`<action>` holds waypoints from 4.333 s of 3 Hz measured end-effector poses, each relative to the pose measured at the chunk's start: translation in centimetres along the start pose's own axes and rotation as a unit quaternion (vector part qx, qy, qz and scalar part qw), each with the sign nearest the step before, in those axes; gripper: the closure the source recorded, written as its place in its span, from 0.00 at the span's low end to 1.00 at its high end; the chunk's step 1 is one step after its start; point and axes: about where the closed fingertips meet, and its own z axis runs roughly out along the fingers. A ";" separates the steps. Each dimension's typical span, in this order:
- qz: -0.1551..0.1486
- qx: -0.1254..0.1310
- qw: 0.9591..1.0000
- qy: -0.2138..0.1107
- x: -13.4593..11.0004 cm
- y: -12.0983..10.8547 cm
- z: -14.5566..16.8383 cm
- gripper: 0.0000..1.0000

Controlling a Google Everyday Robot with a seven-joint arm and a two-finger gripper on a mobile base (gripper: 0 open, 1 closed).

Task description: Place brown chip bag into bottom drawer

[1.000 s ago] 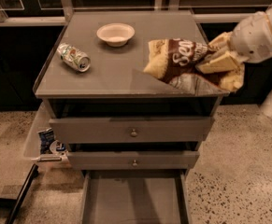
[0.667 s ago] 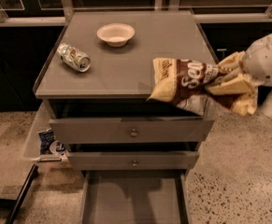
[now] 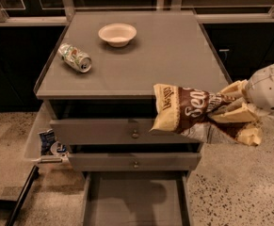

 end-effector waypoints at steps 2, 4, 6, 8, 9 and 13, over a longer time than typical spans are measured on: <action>0.080 0.012 0.997 0.006 6.8 0.7 8.7 1.00; 0.083 0.020 0.996 -0.003 13.3 3.7 17.8 1.00; 0.034 -0.060 0.994 -0.079 16.0 5.5 20.5 1.00; 0.056 -0.054 0.994 -0.074 17.1 6.5 22.7 1.00; 0.088 -0.058 0.993 -0.047 20.0 9.1 28.1 1.00; 0.033 0.000 0.999 -0.015 29.8 11.7 37.9 1.00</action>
Offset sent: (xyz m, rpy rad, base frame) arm 0.0092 0.0211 -0.2265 0.0381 0.1994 -0.2612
